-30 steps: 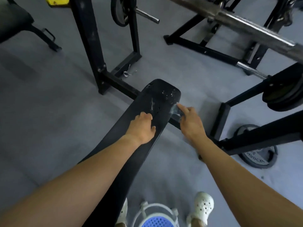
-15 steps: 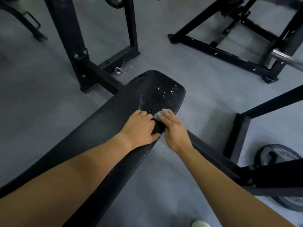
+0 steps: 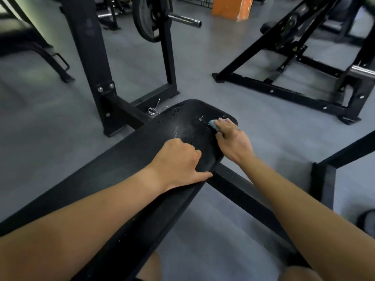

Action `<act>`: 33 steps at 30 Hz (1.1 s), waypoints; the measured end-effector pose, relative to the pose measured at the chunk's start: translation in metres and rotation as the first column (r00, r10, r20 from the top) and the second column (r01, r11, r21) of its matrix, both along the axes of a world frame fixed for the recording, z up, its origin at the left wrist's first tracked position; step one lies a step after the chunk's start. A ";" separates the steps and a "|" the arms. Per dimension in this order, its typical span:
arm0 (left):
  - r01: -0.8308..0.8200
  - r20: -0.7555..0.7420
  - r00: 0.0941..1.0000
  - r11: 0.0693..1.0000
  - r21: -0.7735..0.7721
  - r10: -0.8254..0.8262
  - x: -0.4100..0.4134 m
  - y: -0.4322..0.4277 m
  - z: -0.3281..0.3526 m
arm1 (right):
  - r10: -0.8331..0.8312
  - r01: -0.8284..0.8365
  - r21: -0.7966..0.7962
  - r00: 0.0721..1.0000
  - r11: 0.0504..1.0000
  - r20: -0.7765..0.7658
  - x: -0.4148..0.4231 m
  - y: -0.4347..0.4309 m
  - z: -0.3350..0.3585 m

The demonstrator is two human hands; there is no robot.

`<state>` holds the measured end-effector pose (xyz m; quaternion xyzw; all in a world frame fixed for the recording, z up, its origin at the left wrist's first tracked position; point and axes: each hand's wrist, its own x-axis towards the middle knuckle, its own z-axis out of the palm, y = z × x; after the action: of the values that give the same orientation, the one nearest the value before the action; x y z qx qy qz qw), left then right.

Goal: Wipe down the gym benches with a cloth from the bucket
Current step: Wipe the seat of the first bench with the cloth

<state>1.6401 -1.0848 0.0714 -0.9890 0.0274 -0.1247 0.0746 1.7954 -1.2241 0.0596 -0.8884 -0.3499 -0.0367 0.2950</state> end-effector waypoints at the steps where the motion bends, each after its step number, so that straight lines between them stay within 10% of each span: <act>1: -0.014 0.018 1.000 1.000 -0.012 0.014 -0.002 -0.001 -0.001 | 0.013 -0.013 -0.004 0.999 1.000 0.033 -0.005 0.002 -0.002; 9: -0.067 0.000 0.998 0.995 -0.080 0.067 -0.017 -0.009 0.005 | 0.397 -0.372 -0.310 0.918 0.875 0.017 -0.030 -0.044 -0.012; 16: -0.135 -0.167 0.979 0.985 -0.107 0.116 -0.035 -0.016 -0.005 | 0.128 -0.129 -0.255 0.992 0.958 -0.021 -0.016 -0.007 0.005; 24: -0.213 -0.201 0.966 0.939 -0.271 0.161 -0.042 -0.026 0.009 | 0.357 -0.386 -0.391 0.922 0.835 -0.148 -0.079 -0.035 0.012; 33: -0.281 -0.159 0.957 0.909 -0.307 0.242 -0.036 -0.029 0.011 | 0.163 -0.175 -0.408 0.984 0.896 -0.064 -0.010 -0.008 0.015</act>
<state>1.6040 -1.1138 0.0825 -0.9879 -0.1219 -0.0579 -0.0759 1.7852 -1.2323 0.0746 -0.8971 -0.4215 0.0761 0.1083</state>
